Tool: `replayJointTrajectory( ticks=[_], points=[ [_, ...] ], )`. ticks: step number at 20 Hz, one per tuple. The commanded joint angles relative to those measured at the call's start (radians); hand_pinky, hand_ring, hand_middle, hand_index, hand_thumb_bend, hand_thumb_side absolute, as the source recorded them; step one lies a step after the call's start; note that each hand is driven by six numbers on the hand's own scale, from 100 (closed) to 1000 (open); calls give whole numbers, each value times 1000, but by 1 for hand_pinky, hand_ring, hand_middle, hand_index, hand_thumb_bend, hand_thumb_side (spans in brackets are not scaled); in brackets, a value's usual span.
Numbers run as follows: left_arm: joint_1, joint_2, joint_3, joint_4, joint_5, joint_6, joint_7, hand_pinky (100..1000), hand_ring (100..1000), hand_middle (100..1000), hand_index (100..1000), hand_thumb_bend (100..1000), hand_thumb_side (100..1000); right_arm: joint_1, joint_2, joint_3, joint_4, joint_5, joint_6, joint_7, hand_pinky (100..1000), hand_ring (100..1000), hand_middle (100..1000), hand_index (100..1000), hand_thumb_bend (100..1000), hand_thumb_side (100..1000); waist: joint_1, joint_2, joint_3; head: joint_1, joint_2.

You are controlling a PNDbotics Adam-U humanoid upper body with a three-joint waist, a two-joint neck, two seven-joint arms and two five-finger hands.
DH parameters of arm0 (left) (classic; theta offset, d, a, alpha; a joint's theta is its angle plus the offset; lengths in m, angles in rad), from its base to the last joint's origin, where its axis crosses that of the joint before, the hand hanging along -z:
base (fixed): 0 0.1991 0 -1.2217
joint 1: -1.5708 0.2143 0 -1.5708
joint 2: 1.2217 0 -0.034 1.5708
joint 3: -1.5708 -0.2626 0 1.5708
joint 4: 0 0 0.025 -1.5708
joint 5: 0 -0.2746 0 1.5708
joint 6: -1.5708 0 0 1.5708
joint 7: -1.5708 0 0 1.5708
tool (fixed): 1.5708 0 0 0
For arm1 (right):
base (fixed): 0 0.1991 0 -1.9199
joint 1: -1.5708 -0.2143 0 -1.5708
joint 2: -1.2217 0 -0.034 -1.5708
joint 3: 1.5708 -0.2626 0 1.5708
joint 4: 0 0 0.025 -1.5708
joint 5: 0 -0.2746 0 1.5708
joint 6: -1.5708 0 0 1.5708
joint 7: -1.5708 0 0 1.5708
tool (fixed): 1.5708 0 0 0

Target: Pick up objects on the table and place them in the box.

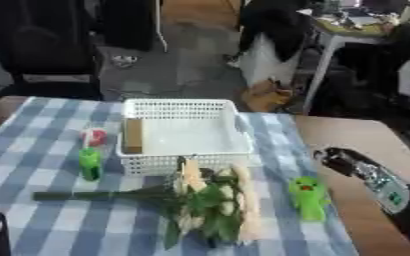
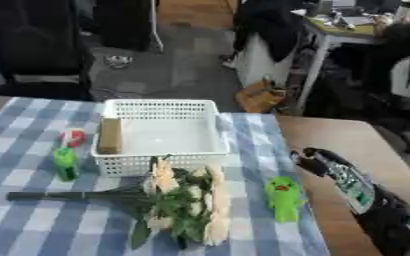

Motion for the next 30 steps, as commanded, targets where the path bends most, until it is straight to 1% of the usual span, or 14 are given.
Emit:
replayJointTrajectory(
  ticks=[1, 2, 5, 6, 9, 10, 11, 12, 14, 17, 19, 20, 25, 30],
  points=[
    [-5, -12, -12, -13, 10, -3, -8, 825, 927, 893, 987, 100, 1000, -6, -15, -12, 35, -6, 18, -13, 872, 971, 939, 1000, 241, 982, -13, -30, 0, -19, 22],
    [-3, -12, -14, -13, 12, -4, -10, 825, 927, 893, 987, 100, 1000, -2, -10, -12, 45, -10, 22, -13, 879, 979, 946, 1000, 252, 951, -17, -35, 0, -23, 27],
    [8, -10, -23, -13, 16, -5, -21, 824, 927, 893, 987, 100, 1000, 15, 9, -13, 76, -25, 40, -17, 882, 981, 946, 1000, 245, 945, -36, -57, 1, -33, 47],
    [11, -9, -24, -13, 17, -5, -23, 824, 927, 892, 987, 100, 1000, 20, 11, -13, 78, -25, 39, -25, 871, 953, 903, 1000, 226, 967, -40, -63, -1, -33, 51],
    [19, -7, -22, -13, 19, -8, -23, 824, 926, 891, 986, 100, 1000, 59, -3, -6, 50, -1, 7, -70, 840, 922, 887, 1000, 237, 957, -50, -75, -7, -23, 53],
    [21, -7, -22, -13, 19, -8, -23, 824, 926, 890, 985, 100, 1000, 73, -7, -2, 36, 11, -5, -83, 796, 884, 883, 993, 271, 953, -53, -79, -7, -23, 55],
    [24, -7, -23, -13, 20, -7, -24, 824, 926, 890, 985, 100, 1000, 86, -8, 4, 22, 31, -19, -99, 792, 878, 882, 991, 273, 954, -56, -83, -7, -25, 60],
    [27, -6, -23, -13, 20, -7, -25, 824, 924, 887, 985, 100, 1000, 95, -8, 9, 12, 52, -30, -115, 738, 773, 854, 974, 261, 987, -59, -87, -6, -26, 65],
    [30, -6, -25, -13, 21, -7, -27, 824, 924, 886, 985, 100, 1000, 110, -6, 15, -5, 110, -55, -161, 746, 756, 860, 982, 253, 1000, -65, -97, -8, -27, 73],
    [32, -2, -22, -13, 20, -7, -27, 823, 923, 885, 985, 100, 1000, 124, 6, 18, -29, 178, -89, -202, 777, 782, 884, 993, 231, 1000, -70, -106, -18, -15, 75],
    [34, 1, -20, -13, 18, -8, -26, 822, 922, 884, 984, 100, 1000, 127, 30, 20, -57, 188, -107, -185, 765, 791, 897, 993, 208, 1000, -73, -112, -24, -4, 76],
    [35, 3, -19, -13, 18, -8, -25, 823, 922, 884, 983, 100, 1000, 129, 42, 20, -79, 188, -114, -170, 736, 797, 903, 995, 199, 1000, -75, -113, -27, 1, 76],
    [45, 8, -19, -13, 17, -5, -25, 824, 922, 883, 982, 100, 1000, 146, 95, 28, -218, 223, -134, -133, 684, 817, 920, 998, 150, 1000, -78, -111, -36, 12, 76],
    [47, 7, -19, -13, 18, -5, -26, 824, 922, 883, 977, 100, 1000, 161, 129, 34, -289, 242, -132, -90, 671, 817, 927, 1000, 188, 1000, -79, -107, -41, 7, 76]
  ],
)
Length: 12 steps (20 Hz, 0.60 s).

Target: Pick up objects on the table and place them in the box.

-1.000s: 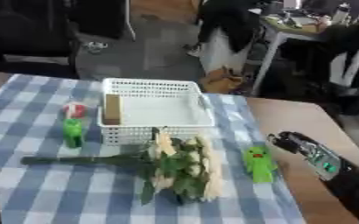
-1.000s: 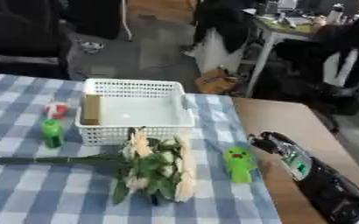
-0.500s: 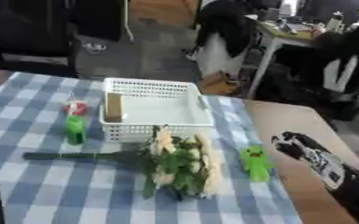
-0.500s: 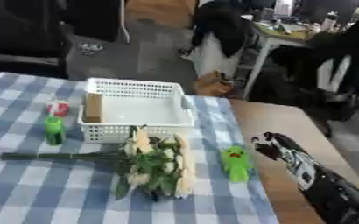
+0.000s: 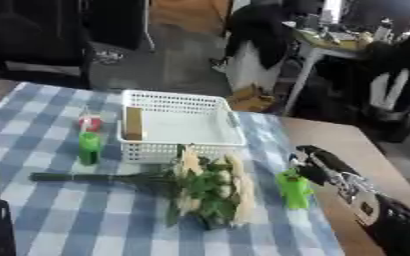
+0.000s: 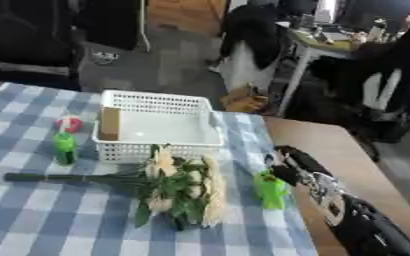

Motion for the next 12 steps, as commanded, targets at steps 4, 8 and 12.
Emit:
replayJointTrajectory(
  ticks=[4, 8, 12],
  points=[
    [-15, 2, -2, -13, 4, 0, -2, 825, 922, 883, 976, 100, 1000, -8, 0, -4, -50, 10, 8, 52, 671, 815, 928, 1000, 202, 1000, -8, -8, -3, -10, 6],
    [-15, -4, -5, -13, 6, 0, -4, 825, 922, 883, 976, 100, 1000, -14, 11, -4, -56, -9, 13, 81, 681, 824, 930, 1000, 230, 1000, -7, -5, 4, -23, 1],
    [-18, -3, -1, -13, 9, -2, 0, 825, 921, 882, 975, 100, 1000, -15, 9, -15, -15, -22, 25, 104, 784, 909, 933, 1000, 344, 1000, -4, 1, 13, -29, -12]
  ],
)
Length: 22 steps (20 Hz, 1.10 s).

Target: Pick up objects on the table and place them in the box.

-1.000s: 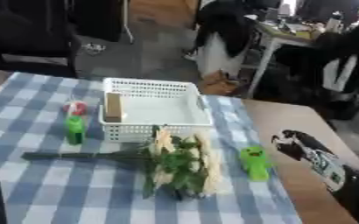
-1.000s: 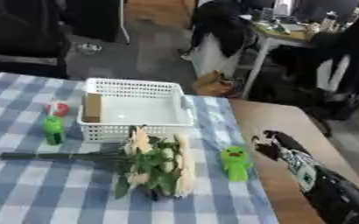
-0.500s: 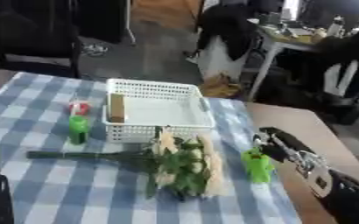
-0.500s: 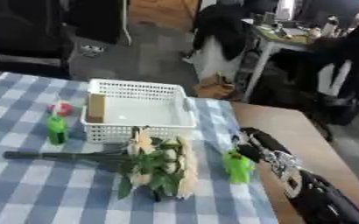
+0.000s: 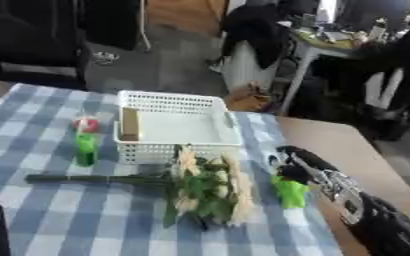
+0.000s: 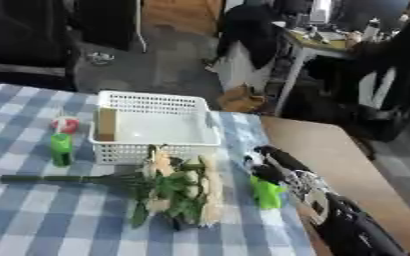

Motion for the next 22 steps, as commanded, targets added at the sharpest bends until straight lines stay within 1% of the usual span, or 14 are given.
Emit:
replayJointTrajectory(
  ticks=[1, 4, 5, 6, 7, 9, 13, 18, 22],
  points=[
    [-18, -2, -1, -13, 5, -2, 1, 825, 921, 882, 975, 100, 1000, -16, -26, -15, 18, -10, -1, 13, 797, 917, 922, 1000, 351, 1000, -3, 2, 1, -8, -11],
    [-19, -1, -1, -13, 9, -3, 1, 825, 920, 882, 975, 100, 1000, -18, -38, -16, 45, 35, -19, -11, 821, 934, 927, 1000, 329, 1000, -1, 5, 3, -12, -14],
    [-19, -1, 0, -13, 11, -3, 1, 825, 919, 882, 975, 100, 1000, -19, -40, -16, 53, 51, -27, -21, 855, 948, 936, 1000, 325, 1000, 0, 6, 4, -12, -15],
    [-19, -1, 0, -13, 12, -2, 1, 825, 919, 882, 975, 100, 1000, -20, -42, -15, 59, 67, -38, -31, 855, 948, 936, 1000, 325, 1000, 0, 7, 4, -12, -16],
    [-19, -2, -1, -13, 14, -2, 0, 825, 919, 881, 975, 100, 1000, -21, -42, -13, 63, 81, -50, -39, 888, 966, 950, 1000, 329, 1000, 1, 9, 5, -12, -18],
    [-21, -2, 0, -13, 16, -2, -1, 825, 919, 881, 975, 100, 1000, -23, -44, -11, 72, 113, -75, -59, 894, 970, 949, 1000, 328, 1000, 4, 12, 6, -15, -20],
    [-20, 0, 1, -13, 18, 0, -2, 826, 919, 881, 974, 100, 1000, -21, -44, -15, 88, 155, -101, -97, 892, 969, 946, 1000, 320, 1000, 4, 13, 4, -19, -19],
    [-21, -1, 1, -13, 19, -1, -4, 825, 919, 879, 974, 100, 1000, -20, -41, -13, 102, 169, -117, -95, 889, 968, 943, 1000, 327, 1000, 5, 14, 4, -20, -17],
    [-21, -1, 1, -13, 21, -1, -4, 825, 919, 875, 974, 100, 1000, -16, -41, -11, 117, 188, -118, -72, 888, 975, 948, 1000, 304, 1000, 4, 12, 4, -24, -9]
  ],
)
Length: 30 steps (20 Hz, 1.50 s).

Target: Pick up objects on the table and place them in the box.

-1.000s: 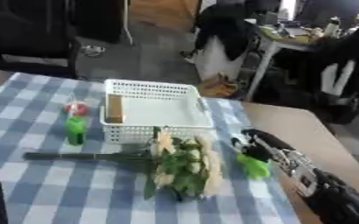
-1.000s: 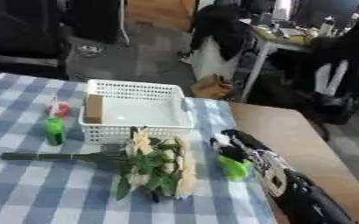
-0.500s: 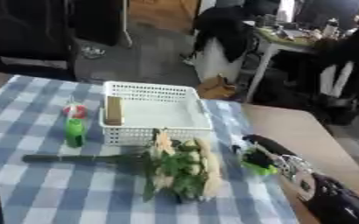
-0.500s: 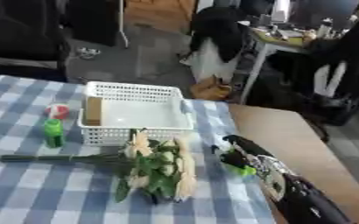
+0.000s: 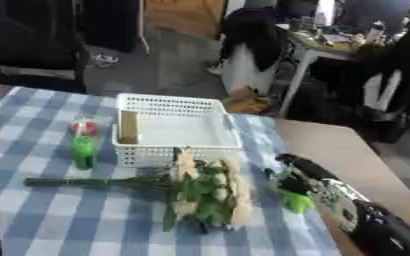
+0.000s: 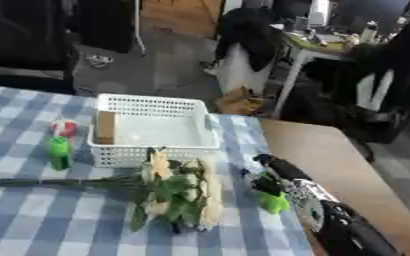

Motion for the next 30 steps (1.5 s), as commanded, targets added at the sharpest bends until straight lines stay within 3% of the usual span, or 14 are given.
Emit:
replayJointTrajectory(
  ticks=[1, 11, 14, 19, 20, 23, 24, 26, 29, 30],
  points=[
    [-21, -1, 0, -13, 5, -1, -4, 824, 919, 873, 974, 100, 1000, -6, -41, -4, 7, 30, -2, 22, 888, 978, 950, 997, 300, 1000, 3, 9, -2, -3, 2],
    [-22, -1, 0, -13, 9, -2, -6, 825, 920, 869, 974, 100, 1000, -1, -55, -1, -2, 112, -39, 188, 882, 977, 954, 963, 272, 951, 4, 10, -3, -5, 4],
    [-23, -2, 1, -13, 11, -3, -5, 825, 921, 869, 973, 100, 1000, 2, -61, 0, -10, 121, -60, 238, 853, 953, 950, 940, 286, 855, 5, 12, -2, -8, 2],
    [-25, -2, 1, -13, 13, -4, -3, 826, 923, 869, 973, 100, 1000, 6, -72, -5, -24, 111, -82, 302, 786, 922, 941, 930, 289, 785, 6, 13, -2, -9, 1],
    [-25, -2, 1, -13, 14, -4, -3, 826, 923, 869, 973, 100, 1000, 7, -74, -6, -27, 107, -85, 309, 681, 875, 929, 922, 287, 731, 6, 13, -2, -9, 0],
    [-26, -2, 1, -13, 14, -5, -3, 826, 923, 869, 973, 100, 1000, 8, -78, -7, -34, 96, -87, 321, 606, 829, 922, 919, 277, 694, 7, 15, -5, -9, -2],
    [-26, -2, 1, -13, 14, -5, -2, 826, 923, 869, 974, 100, 1000, 10, -78, -8, -36, 93, -86, 322, 439, 670, 892, 901, 229, 617, 7, 15, -6, -9, 0],
    [-28, -1, 2, -13, 13, -6, -1, 826, 924, 869, 974, 100, 1000, 13, -77, -9, -37, 88, -84, 320, 352, 595, 876, 894, 191, 557, 6, 15, -10, -10, 2],
    [-28, -1, 2, -13, 12, -6, 0, 826, 924, 869, 974, 100, 1000, 15, -76, -8, -38, 83, -80, 316, 324, 567, 865, 888, 170, 533, 6, 15, -12, -9, 3],
    [-29, -1, 2, -13, 12, -6, 0, 826, 924, 869, 974, 100, 999, 15, -76, -9, -41, 80, -81, 311, 187, 446, 757, 817, 100, 435, 7, 15, -14, -11, 5]
  ],
)
